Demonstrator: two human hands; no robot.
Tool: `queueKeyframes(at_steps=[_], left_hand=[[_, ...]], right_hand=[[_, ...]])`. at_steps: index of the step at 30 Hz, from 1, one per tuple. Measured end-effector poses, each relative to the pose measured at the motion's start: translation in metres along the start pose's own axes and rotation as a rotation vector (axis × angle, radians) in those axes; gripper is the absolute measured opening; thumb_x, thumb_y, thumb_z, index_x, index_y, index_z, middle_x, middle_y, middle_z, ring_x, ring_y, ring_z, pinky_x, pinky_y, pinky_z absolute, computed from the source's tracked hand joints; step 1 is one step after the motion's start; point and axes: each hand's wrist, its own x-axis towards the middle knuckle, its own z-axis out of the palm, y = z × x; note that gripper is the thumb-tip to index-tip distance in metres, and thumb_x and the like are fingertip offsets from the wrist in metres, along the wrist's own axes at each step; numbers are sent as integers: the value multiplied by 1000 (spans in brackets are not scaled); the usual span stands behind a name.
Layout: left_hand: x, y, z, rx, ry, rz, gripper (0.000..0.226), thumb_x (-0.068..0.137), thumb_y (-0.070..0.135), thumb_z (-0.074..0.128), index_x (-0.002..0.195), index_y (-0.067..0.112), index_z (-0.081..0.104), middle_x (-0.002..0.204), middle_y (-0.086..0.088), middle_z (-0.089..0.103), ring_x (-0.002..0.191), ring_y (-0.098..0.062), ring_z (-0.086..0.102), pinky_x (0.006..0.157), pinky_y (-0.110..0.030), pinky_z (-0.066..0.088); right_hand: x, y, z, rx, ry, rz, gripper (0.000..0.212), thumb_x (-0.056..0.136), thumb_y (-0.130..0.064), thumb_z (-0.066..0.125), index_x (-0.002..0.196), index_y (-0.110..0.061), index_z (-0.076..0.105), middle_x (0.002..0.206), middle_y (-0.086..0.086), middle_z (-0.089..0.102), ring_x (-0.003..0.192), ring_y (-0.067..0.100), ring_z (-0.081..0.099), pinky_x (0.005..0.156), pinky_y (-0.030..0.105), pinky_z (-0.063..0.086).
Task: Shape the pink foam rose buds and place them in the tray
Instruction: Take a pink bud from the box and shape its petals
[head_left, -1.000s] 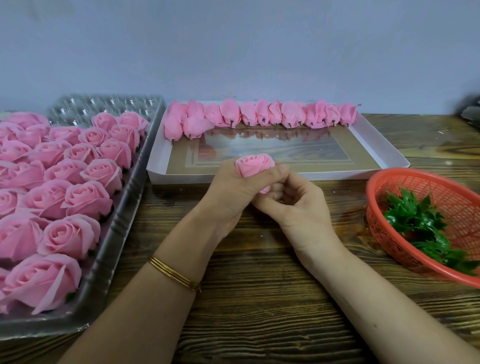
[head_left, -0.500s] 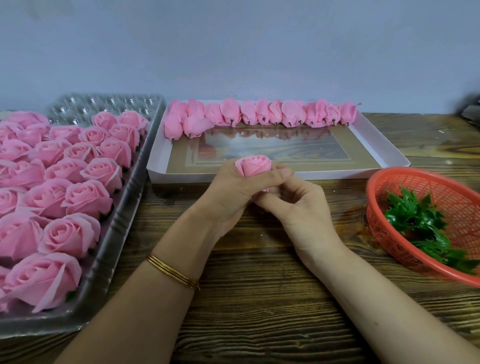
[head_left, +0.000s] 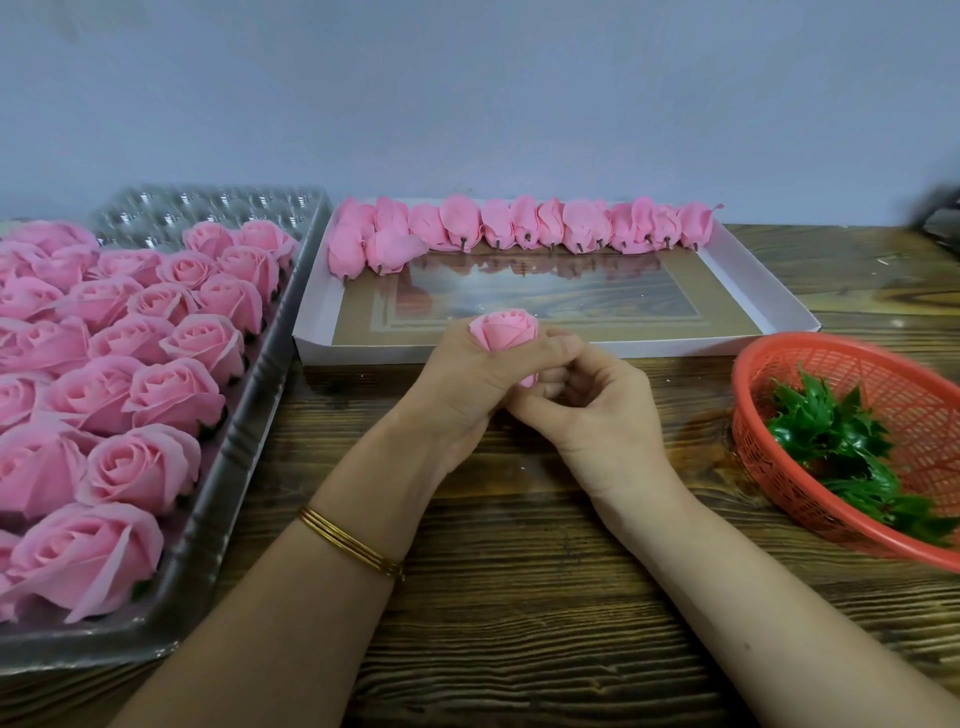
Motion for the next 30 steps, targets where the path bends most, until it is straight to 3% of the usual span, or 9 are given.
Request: queueKeyframes(at_steps=[6,9,11,13,16,18,22,27,30], left_hand=[[-1,3,-12,11,-144,-17,24,58,19,86,78,14,73,101,-9,70,96,-23,65,90,-36,54],[-3,7,-16,11,-225,-14,44,52,32,94,85,11,71,111,-10,67,104,-28,61,101,-47,47],[-6,8,-16,30,-265,6,39,54,40,91,82,18,74,114,-15,63,106,-32,58,107,-58,37],[-7,10,-16,48,-292,13,41,56,43,89,87,20,76,115,-20,59,106,-33,56,108,-61,33],[-5,8,-18,32,-274,-24,62,60,41,87,108,5,70,106,-18,63,98,-27,61,92,-44,48],[-6,8,-17,42,-234,-31,59,65,39,81,108,1,69,99,-16,64,89,-24,59,73,-31,49],[-5,6,-15,63,-149,-32,50,66,40,75,100,3,73,93,-20,62,81,-28,57,62,-32,43],[-2,3,-13,45,-64,-34,41,63,40,78,91,9,77,93,-20,69,87,-31,66,98,-58,44],[-1,2,-14,59,-60,-34,40,63,41,78,91,12,78,96,-19,71,92,-31,67,103,-60,42]], right_hand=[[-1,0,-3,18,-14,34,19,79,7,72,95,-3,71,85,33,66,78,22,57,77,30,51],[-1,0,-4,72,-31,72,15,79,3,73,93,-2,72,73,13,72,70,10,63,71,22,53],[-1,0,-4,128,-44,97,14,79,2,71,93,1,70,60,-5,66,59,1,59,63,14,49],[0,1,-5,183,-59,126,13,80,0,70,93,2,70,56,-7,63,56,0,57,60,13,47],[0,0,-3,238,-90,175,11,81,-1,68,91,0,71,60,-1,62,59,5,55,62,17,46],[0,-1,-1,253,-100,196,7,81,0,67,85,-3,72,62,4,59,62,11,50,65,21,43],[0,0,-1,282,-121,207,13,72,-5,70,85,-5,72,66,4,62,67,15,50,68,23,42],[1,3,-2,263,-80,183,27,74,7,72,101,5,67,71,2,68,64,5,60,69,17,49],[2,4,-2,219,-46,161,25,74,4,73,98,6,67,70,3,66,62,5,59,66,15,48]])
